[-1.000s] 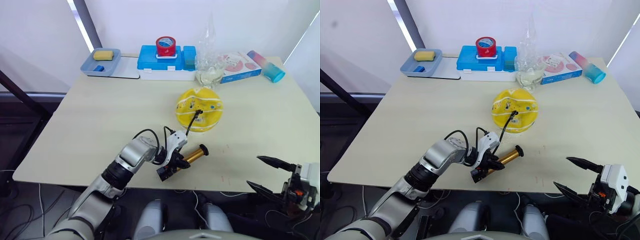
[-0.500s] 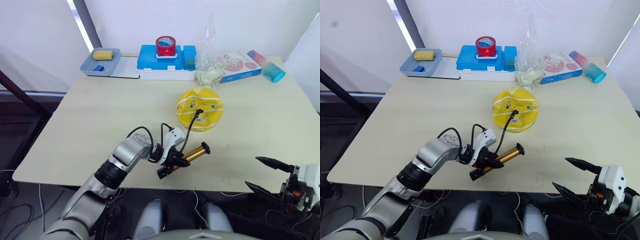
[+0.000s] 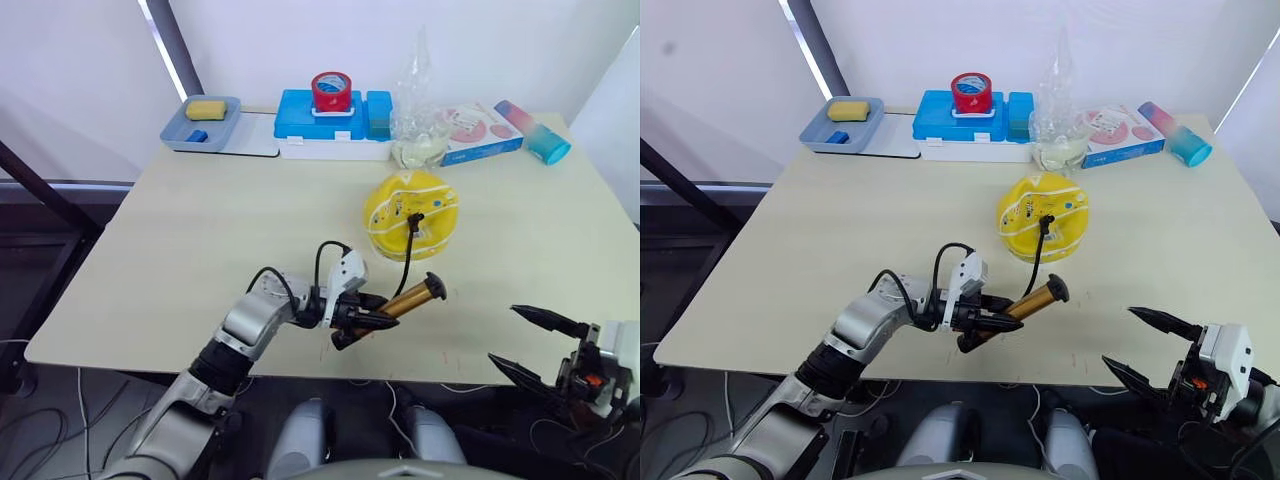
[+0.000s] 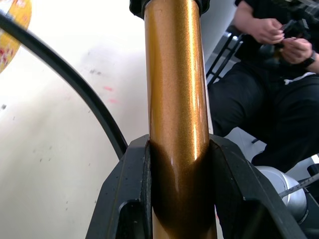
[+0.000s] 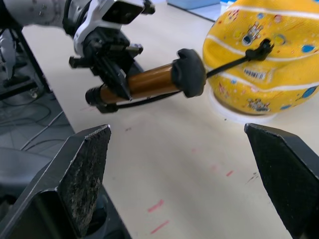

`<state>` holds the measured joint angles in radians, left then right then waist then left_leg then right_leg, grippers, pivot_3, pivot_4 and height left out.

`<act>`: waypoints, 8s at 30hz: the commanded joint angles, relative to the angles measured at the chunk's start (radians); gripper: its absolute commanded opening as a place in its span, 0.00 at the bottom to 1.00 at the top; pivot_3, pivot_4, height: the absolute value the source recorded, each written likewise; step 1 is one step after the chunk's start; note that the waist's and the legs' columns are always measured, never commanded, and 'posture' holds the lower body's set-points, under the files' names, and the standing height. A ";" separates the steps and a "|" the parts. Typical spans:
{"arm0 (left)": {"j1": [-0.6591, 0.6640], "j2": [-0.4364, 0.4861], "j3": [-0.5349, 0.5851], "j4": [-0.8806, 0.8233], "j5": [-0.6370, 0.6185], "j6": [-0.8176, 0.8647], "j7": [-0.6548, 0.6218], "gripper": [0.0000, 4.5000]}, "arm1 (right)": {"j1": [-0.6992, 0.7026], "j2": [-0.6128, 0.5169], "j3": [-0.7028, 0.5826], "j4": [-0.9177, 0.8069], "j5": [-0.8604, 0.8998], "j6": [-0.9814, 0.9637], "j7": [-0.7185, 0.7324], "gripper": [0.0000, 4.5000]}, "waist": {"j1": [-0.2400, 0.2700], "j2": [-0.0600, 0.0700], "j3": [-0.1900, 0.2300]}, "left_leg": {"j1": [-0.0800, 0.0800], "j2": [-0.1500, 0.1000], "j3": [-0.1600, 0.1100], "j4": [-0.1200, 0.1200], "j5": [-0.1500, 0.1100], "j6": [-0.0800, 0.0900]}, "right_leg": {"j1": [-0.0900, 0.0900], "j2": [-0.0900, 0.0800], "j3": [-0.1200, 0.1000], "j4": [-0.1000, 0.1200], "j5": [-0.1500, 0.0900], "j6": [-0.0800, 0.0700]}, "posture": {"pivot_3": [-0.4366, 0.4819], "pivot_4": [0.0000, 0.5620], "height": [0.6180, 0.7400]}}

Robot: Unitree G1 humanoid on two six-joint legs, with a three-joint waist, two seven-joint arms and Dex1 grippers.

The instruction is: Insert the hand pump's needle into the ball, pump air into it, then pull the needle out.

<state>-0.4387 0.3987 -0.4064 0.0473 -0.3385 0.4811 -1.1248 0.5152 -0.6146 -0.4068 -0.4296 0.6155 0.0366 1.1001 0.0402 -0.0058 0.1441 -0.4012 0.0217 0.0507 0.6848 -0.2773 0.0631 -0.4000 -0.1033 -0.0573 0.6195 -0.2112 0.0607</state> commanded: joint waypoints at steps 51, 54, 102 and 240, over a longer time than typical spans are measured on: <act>-0.026 -0.313 0.230 0.607 -0.124 -0.684 -0.490 0.24 | -0.375 0.227 0.360 -0.144 0.258 0.336 -0.382 1.00 | -0.004 -0.003 0.002 | -0.002 0.000 -0.001 0.000 0.000 0.001 | -0.001 0.001 -0.002 -0.001 0.000 0.000 | 0.48 0.27 0.97; -0.026 -0.312 0.227 0.606 -0.126 -0.687 -0.490 0.24 | -0.403 0.241 0.372 -0.136 0.262 0.365 -0.419 1.00 | -0.005 -0.003 0.002 | -0.003 0.000 -0.001 0.000 0.000 0.001 | -0.002 0.001 -0.002 -0.001 0.000 0.000 | 0.48 0.27 0.97; -0.051 -0.231 0.180 0.569 -0.138 -0.558 -0.490 1.00 | -0.451 0.241 0.382 -0.166 0.196 0.371 -0.441 0.48 | -0.007 -0.004 0.001 | -0.012 0.000 -0.003 0.003 0.000 0.001 | -0.009 0.003 -0.003 0.002 0.001 0.000 | 0.48 0.27 0.97; -0.221 -0.348 0.001 1.122 0.476 -0.983 -0.112 0.25 | -0.588 -0.294 -0.045 -0.337 0.710 0.602 -0.602 0.48 | 0.003 -0.011 -0.006 | -0.012 -0.001 -0.003 0.008 0.000 0.002 | -0.006 0.000 -0.004 0.004 0.001 0.000 | 0.48 0.27 0.97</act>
<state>-0.6834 0.0461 -0.3846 1.1115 0.0843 -0.5126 -1.2552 -0.0857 -0.9132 -0.4271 -0.7484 1.3560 0.6566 0.4800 0.0436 -0.0169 0.1385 -0.4129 0.0212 0.0474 0.6929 -0.2775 0.0648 -0.4060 -0.1031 -0.0609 0.6237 -0.2099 0.0611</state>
